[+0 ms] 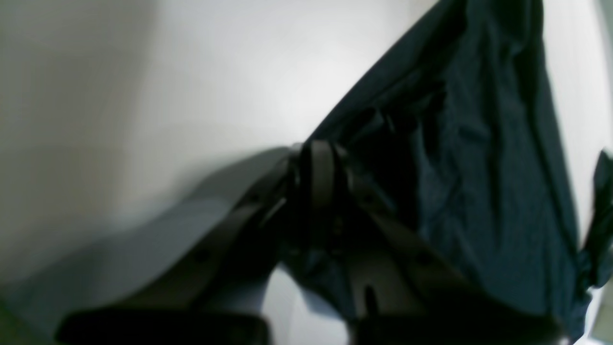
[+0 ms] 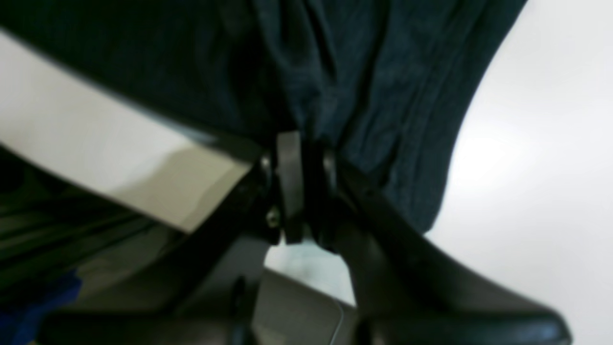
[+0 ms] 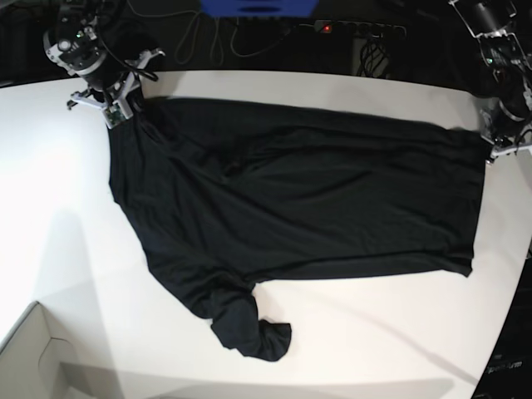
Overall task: Layout the t-shirt on the table in an organized manner, then fold the t-shirt properly
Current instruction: 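Hold the shirt edges with both grippers and stretch the body taut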
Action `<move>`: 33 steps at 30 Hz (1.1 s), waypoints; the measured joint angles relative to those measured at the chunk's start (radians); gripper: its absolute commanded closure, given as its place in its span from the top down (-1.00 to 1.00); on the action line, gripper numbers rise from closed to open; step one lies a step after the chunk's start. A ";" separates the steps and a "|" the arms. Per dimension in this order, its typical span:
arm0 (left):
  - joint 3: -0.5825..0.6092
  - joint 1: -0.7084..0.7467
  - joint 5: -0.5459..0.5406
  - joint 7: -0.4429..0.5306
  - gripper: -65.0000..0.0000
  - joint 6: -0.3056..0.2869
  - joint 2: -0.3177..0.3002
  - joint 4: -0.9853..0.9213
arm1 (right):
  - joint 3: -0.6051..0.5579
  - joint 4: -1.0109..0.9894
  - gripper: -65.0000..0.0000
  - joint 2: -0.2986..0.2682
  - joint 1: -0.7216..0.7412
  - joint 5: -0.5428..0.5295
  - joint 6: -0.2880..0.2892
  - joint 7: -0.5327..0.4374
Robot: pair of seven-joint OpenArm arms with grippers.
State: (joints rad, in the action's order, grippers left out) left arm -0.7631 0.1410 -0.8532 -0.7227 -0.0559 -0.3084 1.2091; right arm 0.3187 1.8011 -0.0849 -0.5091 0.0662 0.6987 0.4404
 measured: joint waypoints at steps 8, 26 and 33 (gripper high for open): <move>-0.081 0.046 0.018 -0.029 -1.00 0.011 0.009 0.056 | 0.000 0.000 -0.93 0.000 -0.028 0.000 0.000 0.000; -0.097 0.045 0.018 -0.025 -0.99 0.015 0.004 0.056 | -0.001 0.001 -0.93 -0.001 -0.055 -0.003 0.000 -0.006; -0.097 0.045 0.018 -0.025 -0.42 0.015 0.004 0.056 | -0.001 0.001 -0.88 -0.001 -0.057 -0.003 0.000 -0.007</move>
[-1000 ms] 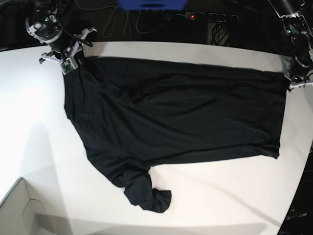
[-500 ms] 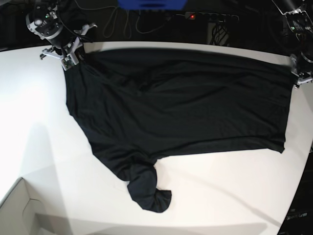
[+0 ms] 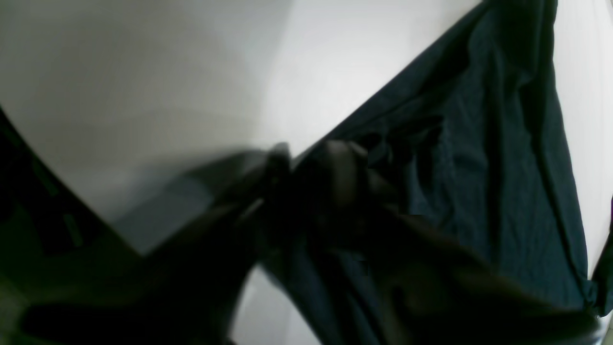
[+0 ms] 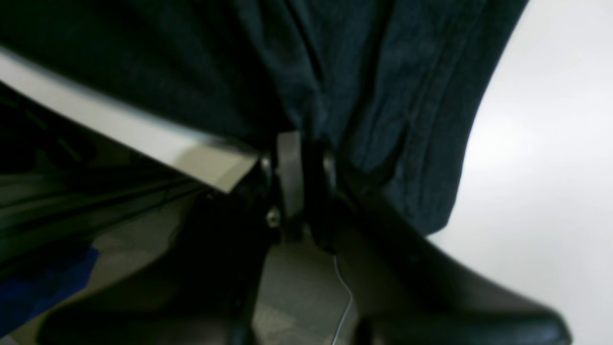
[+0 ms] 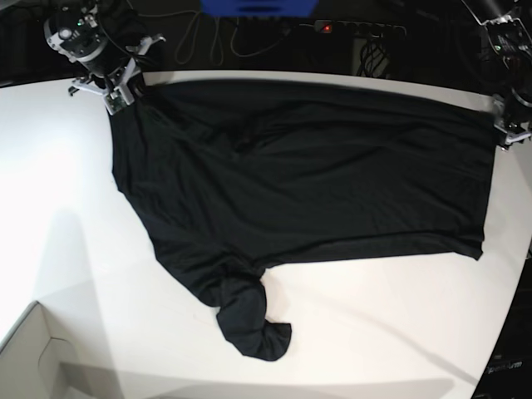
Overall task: Layout the t-shirt on the table in an organized manner, then fold the t-shirt properly
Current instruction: 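Hold the shirt edges with both grippers and stretch the body taut, then lift the shirt edges with both grippers and pull them toward the hem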
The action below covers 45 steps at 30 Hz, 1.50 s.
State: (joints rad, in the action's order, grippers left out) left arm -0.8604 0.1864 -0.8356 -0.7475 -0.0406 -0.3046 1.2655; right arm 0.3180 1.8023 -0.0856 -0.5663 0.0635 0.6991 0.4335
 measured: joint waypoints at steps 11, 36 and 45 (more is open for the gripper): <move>-0.075 -0.004 0.004 0.002 -0.30 0.003 -0.002 0.005 | 0.005 0.116 -0.21 0.002 -0.032 0.004 0.000 0.011; 0.053 -0.458 0.307 0.013 -0.29 0.010 -0.011 -0.034 | 0.200 0.165 0.15 0.088 0.176 0.004 0.000 0.016; 0.189 -0.615 0.452 0.206 -0.29 0.018 -0.015 -0.351 | 0.182 0.120 0.15 0.088 0.175 0.007 0.000 0.018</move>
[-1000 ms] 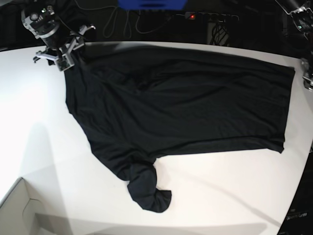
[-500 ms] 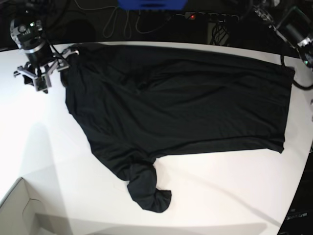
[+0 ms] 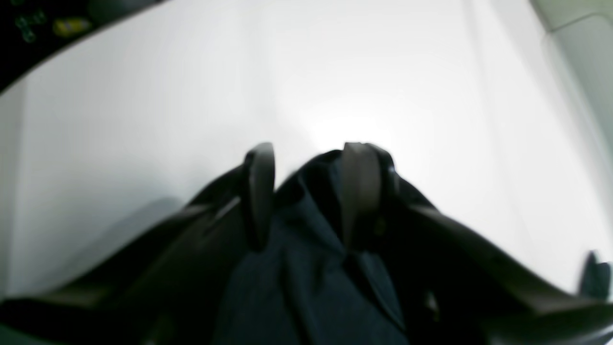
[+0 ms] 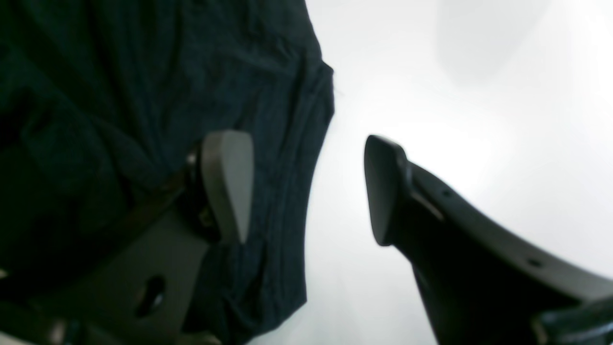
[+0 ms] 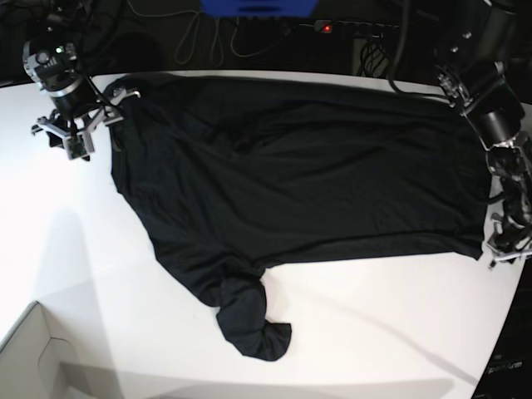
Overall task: Layout the t-shirt on the table in an organized manner, then fold the t-shirt properly
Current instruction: 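Lift the shirt edges with both grippers and pull them toward the hem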
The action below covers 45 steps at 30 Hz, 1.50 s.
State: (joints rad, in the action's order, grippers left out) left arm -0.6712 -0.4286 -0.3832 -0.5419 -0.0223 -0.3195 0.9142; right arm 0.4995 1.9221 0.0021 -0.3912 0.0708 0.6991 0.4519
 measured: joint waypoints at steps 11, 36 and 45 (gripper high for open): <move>0.177 -0.008 0.001 0.227 -0.29 -0.004 0.000 -0.183 | -0.004 -0.001 0.15 0.001 0.000 0.000 0.000 0.000; 0.198 -0.063 -0.002 0.317 -0.98 -0.008 0.003 -0.326 | -0.021 -0.155 0.16 0.000 0.235 0.001 -0.001 0.002; 0.197 -0.062 -0.003 0.314 -1.00 -0.010 0.002 -0.327 | -0.132 -0.492 0.16 0.002 0.515 -0.002 0.000 0.004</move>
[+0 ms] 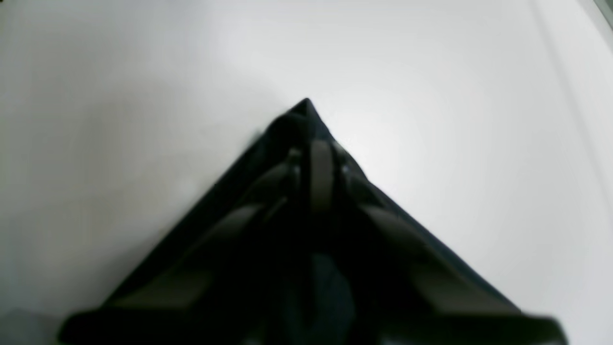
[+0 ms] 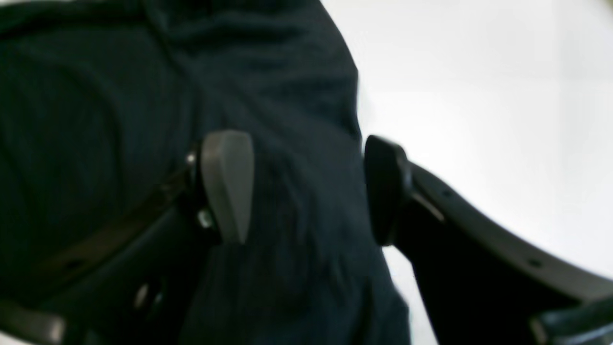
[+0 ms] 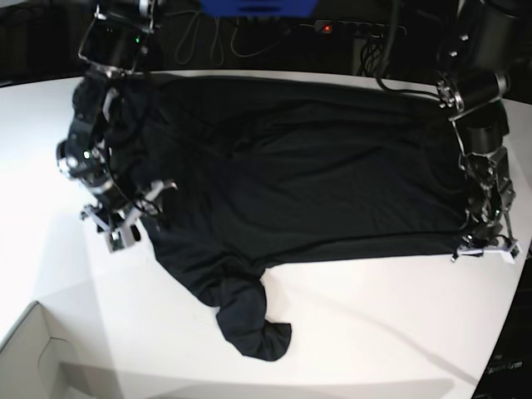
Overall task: Layout the t-shirt on the table in an organized manner, then fold the t-shirt properly
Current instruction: 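Lift the shirt edges with both grippers and pull them toward the hem, then carry the held shirt edges with both grippers across the body to fold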
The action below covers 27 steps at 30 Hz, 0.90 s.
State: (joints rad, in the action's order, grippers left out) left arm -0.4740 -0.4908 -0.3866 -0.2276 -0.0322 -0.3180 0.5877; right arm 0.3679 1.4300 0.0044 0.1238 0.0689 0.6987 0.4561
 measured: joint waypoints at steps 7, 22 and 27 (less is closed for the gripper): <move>0.001 0.003 0.002 0.002 -1.00 0.002 0.001 0.000 | 0.004 -0.294 0.16 -0.040 0.171 0.002 -0.003 -0.012; 0.001 0.003 0.002 0.000 -1.00 0.002 0.000 0.000 | -0.003 -0.519 0.15 -0.086 0.258 0.002 -0.005 -0.106; 0.001 0.003 0.005 0.000 -1.00 0.002 0.000 0.000 | -0.003 -0.618 0.07 -0.079 0.299 -0.021 -0.005 -0.143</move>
State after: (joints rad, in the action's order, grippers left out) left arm -0.4732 -0.4877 -0.3813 -0.2276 -0.0299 -0.3180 0.5877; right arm 0.3653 0.8124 -0.0750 0.4232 0.0483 0.6937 0.3126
